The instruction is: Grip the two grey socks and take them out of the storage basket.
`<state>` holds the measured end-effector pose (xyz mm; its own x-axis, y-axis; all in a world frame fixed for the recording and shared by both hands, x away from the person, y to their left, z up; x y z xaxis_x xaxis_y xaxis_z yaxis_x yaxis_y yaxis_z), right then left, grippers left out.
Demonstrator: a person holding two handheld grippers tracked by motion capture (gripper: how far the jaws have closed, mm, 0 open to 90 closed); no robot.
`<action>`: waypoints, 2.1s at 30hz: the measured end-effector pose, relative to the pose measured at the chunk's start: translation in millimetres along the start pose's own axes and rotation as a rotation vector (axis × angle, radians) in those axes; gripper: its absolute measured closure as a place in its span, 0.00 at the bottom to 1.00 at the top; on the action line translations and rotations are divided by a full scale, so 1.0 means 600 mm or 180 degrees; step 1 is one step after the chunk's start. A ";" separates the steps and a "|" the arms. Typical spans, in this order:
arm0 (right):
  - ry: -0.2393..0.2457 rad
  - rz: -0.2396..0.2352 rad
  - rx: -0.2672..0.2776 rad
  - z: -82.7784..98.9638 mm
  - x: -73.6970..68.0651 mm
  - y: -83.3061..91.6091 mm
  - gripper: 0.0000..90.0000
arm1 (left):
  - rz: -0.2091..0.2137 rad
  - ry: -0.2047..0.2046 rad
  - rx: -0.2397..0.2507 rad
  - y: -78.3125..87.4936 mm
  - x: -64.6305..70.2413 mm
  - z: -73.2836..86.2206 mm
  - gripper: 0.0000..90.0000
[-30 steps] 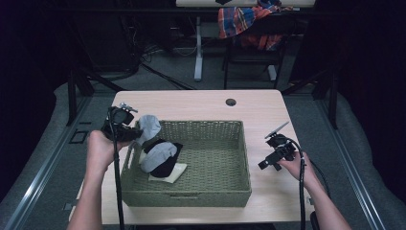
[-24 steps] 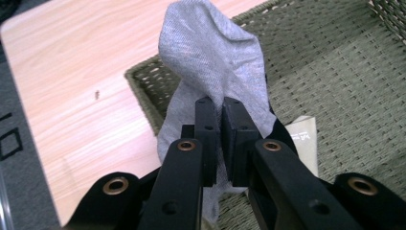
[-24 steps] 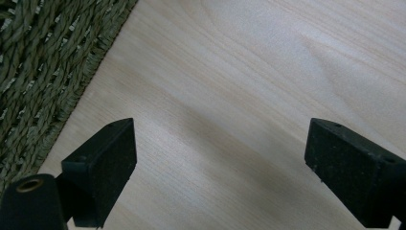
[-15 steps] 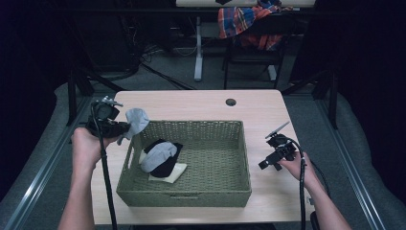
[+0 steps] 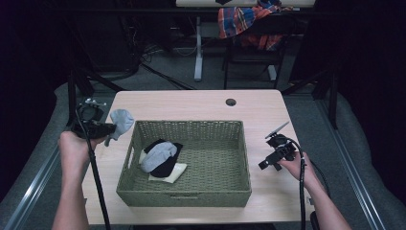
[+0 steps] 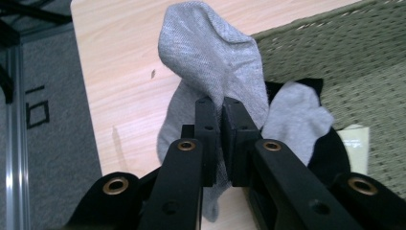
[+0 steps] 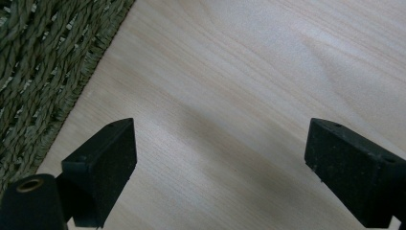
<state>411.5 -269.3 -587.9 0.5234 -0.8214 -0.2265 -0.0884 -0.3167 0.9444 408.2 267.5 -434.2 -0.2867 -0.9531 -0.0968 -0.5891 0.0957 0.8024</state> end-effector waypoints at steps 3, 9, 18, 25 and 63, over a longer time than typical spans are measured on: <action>-0.0054 -0.0014 0.0079 -0.001 -0.002 -0.004 0.12 | -0.0074 0.0068 -0.0039 -0.010 -0.014 0.008 0.96; -0.0003 -0.0010 -0.0005 0.000 -0.001 -0.002 0.12 | -0.0136 0.0173 -0.0117 -0.029 -0.034 0.023 0.96; -0.0019 -0.0002 0.0032 0.000 -0.001 -0.001 0.12 | -0.0150 0.0206 -0.0306 -0.076 -0.046 0.047 0.96; -0.0052 -0.0009 0.0079 -0.001 -0.003 -0.003 0.12 | -0.0128 0.0236 -0.0423 -0.105 -0.051 0.063 0.96; 0.0001 -0.0024 0.0022 -0.001 -0.003 0.000 0.12 | 0.0152 0.0547 -0.0625 -0.140 -0.043 0.080 0.41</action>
<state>411.2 -267.8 -587.2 0.5244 -0.8188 -0.2335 -0.0901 -0.3261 0.9410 428.8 298.0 -527.2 -0.1683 -0.9852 0.0320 -0.4153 0.1003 0.9041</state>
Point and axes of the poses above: each handheld gripper's, and its own axes: y roughly backward along the jaws, z roughly out of its underside, x roughly to its right, the point moved 6 cm from there along -y, roughly forward along the jaws, and after that the axes turned 5 degrees about -z, right-handed, at the moved point
